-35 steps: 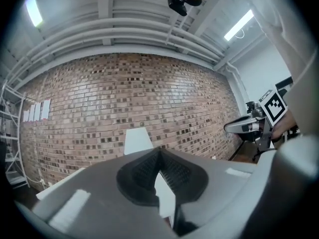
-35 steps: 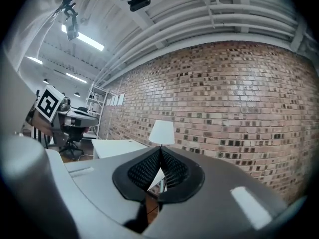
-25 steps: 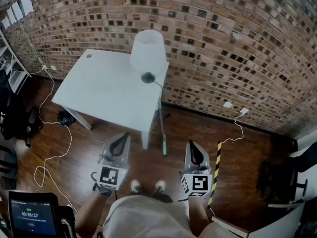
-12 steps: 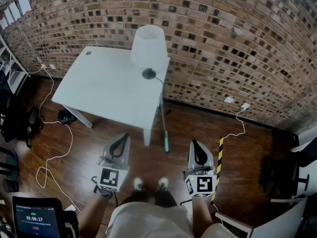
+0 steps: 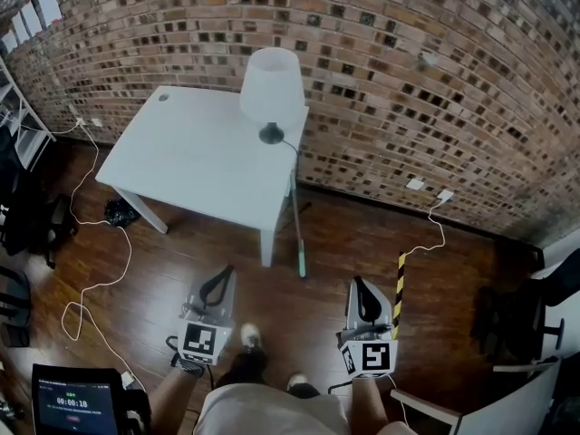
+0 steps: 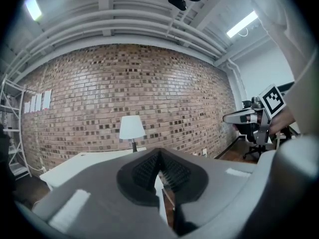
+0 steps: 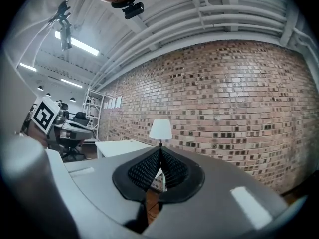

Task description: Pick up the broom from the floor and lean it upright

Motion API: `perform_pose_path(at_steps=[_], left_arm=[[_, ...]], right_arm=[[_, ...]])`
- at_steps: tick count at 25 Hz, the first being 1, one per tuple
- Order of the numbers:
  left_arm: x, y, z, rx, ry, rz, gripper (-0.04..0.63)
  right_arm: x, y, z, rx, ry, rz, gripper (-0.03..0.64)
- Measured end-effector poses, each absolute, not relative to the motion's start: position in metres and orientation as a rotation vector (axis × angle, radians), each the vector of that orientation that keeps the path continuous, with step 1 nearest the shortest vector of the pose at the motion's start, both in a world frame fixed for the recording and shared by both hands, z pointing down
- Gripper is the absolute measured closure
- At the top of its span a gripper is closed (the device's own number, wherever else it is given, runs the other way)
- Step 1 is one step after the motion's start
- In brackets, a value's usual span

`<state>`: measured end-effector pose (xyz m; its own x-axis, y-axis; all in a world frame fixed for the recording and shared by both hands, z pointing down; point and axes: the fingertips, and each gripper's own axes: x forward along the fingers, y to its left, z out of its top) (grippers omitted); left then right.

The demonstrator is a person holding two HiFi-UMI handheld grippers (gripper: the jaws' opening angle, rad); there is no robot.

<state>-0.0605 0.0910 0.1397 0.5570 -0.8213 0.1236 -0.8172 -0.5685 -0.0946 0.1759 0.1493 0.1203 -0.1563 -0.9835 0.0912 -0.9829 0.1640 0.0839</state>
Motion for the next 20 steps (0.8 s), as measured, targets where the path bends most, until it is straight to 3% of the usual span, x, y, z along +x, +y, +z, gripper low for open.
perform_pose_path(at_steps=[20], left_arm=[[0.013, 0.313, 0.149, -2.688, 1.513, -0.308, 0.6]], right_arm=[[0.25, 0.361, 0.146, 1.831, -2.392, 0.119, 0.603]])
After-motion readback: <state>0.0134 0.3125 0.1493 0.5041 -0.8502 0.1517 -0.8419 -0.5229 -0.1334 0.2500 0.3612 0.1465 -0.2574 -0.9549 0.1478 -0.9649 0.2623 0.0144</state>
